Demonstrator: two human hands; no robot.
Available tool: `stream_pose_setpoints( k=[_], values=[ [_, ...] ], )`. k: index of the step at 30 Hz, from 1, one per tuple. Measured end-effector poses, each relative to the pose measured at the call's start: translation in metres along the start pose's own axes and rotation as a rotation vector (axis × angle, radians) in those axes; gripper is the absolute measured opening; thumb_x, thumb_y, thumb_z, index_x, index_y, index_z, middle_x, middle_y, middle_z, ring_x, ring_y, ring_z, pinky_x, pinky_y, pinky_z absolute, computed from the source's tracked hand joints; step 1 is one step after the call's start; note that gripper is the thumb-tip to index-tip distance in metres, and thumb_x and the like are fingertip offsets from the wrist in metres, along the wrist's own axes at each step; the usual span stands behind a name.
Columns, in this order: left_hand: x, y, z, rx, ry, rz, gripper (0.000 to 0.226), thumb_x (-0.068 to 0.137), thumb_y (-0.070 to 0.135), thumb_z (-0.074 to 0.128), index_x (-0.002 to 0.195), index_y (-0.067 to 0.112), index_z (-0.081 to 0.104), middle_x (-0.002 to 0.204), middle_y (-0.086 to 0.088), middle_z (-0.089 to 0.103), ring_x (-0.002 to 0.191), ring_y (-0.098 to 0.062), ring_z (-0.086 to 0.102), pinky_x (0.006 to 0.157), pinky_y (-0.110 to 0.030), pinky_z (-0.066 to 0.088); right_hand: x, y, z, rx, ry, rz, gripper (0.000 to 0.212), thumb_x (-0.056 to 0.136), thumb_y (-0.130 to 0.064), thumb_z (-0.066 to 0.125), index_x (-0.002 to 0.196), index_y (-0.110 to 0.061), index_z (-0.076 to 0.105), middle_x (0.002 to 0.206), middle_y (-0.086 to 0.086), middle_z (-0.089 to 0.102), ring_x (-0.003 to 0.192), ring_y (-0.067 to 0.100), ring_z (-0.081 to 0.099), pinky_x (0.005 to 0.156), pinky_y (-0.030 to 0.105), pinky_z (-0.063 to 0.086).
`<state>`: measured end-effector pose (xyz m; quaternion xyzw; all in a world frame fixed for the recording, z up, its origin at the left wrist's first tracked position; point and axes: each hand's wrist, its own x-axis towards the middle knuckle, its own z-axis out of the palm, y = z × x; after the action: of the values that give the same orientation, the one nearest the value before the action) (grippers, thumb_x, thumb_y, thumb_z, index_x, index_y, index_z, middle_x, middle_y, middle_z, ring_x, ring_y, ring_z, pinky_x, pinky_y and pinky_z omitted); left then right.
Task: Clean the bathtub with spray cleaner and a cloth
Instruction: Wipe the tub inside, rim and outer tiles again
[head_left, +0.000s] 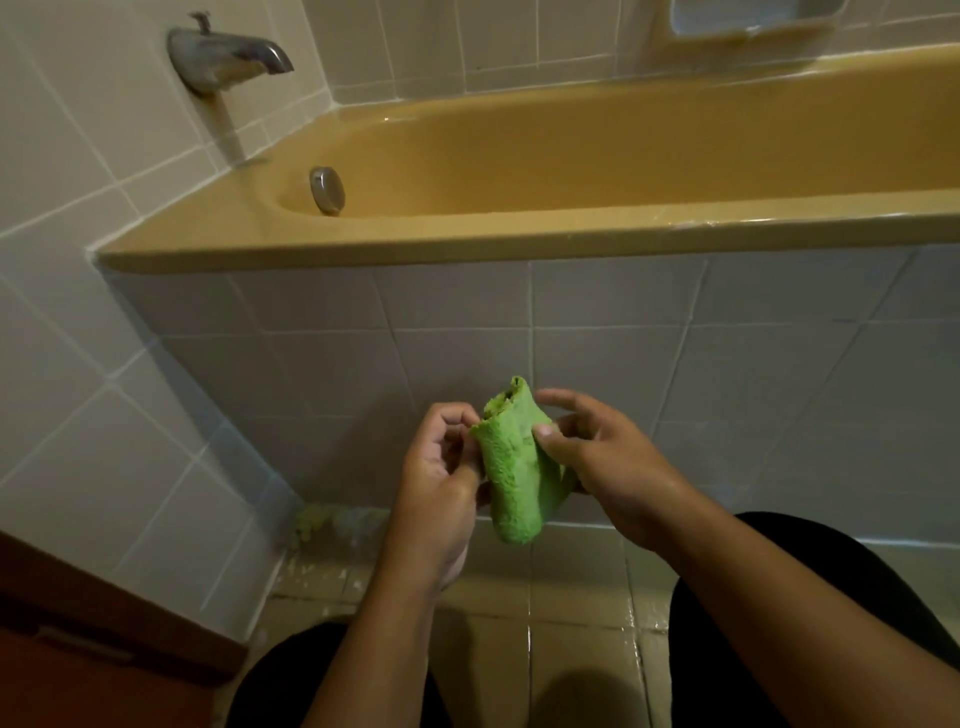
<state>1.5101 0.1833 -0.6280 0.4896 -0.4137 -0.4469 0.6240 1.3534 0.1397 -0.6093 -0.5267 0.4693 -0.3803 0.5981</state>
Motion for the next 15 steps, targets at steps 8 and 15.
stream_pose_setpoints(
  k=[8,15],
  values=[
    [0.002,-0.016,-0.028,0.106,0.241,-0.360,0.014,0.109,0.017,0.051,0.102,0.021,0.063,0.106,-0.009,0.074,0.089,-0.016,0.071,0.080,-0.051,0.057,-0.002,-0.002,0.007,-0.150,0.078,-0.378,0.018,0.100,-0.007,0.065,0.092,-0.022,0.071,0.098,0.001,0.068,0.084,-0.001,0.060,0.073,0.015,0.049],
    [-0.007,-0.008,-0.029,-0.423,0.098,-0.638,0.028,0.100,0.035,0.060,0.094,0.016,0.079,0.078,-0.010,0.072,0.067,-0.020,0.071,0.057,-0.041,0.061,-0.010,0.014,0.025,-0.526,-0.284,-0.747,0.015,0.093,-0.008,0.069,0.100,-0.017,0.077,0.094,-0.006,0.054,0.087,0.012,0.060,0.074,0.027,0.050]
  ],
)
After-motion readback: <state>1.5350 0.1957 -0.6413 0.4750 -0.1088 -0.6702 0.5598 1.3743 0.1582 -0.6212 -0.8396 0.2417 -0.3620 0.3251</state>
